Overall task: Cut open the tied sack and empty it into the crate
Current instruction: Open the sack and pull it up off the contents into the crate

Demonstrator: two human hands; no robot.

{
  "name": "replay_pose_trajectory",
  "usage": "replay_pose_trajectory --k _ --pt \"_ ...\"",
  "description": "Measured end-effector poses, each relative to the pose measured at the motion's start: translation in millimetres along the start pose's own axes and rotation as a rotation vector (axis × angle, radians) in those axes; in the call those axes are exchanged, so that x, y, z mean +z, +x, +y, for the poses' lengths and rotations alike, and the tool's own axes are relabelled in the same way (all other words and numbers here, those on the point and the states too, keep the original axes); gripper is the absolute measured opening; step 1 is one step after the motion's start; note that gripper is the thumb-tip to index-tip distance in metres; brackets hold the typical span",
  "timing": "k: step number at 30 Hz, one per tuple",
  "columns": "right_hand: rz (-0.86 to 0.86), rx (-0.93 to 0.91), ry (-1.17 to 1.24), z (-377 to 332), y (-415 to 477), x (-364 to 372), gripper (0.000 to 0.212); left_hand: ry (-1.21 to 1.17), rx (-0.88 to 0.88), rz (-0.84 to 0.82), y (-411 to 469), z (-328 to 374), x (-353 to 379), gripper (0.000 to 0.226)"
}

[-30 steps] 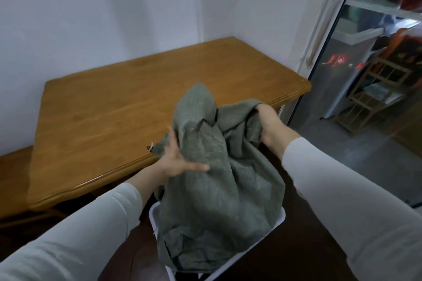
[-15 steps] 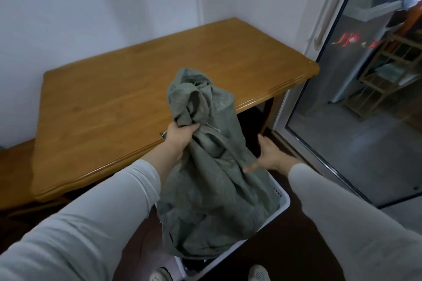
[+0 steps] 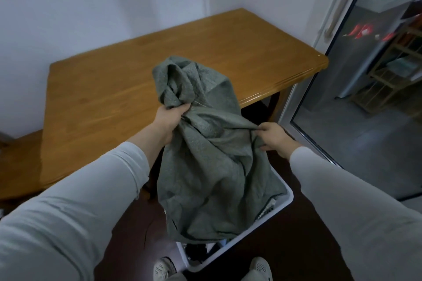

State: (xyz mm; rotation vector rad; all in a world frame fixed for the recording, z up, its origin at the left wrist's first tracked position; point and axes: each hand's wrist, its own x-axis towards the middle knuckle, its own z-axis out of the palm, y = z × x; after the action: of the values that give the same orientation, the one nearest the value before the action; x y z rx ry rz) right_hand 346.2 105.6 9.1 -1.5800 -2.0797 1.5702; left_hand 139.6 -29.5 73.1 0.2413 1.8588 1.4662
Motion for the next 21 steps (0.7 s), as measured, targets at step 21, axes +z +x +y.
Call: replay_pose_trajectory --k 21 --pt "0.363 -0.159 0.291 -62 -17 -40 0.023 -0.091 0.185 0.014 -9 51 14 0.042"
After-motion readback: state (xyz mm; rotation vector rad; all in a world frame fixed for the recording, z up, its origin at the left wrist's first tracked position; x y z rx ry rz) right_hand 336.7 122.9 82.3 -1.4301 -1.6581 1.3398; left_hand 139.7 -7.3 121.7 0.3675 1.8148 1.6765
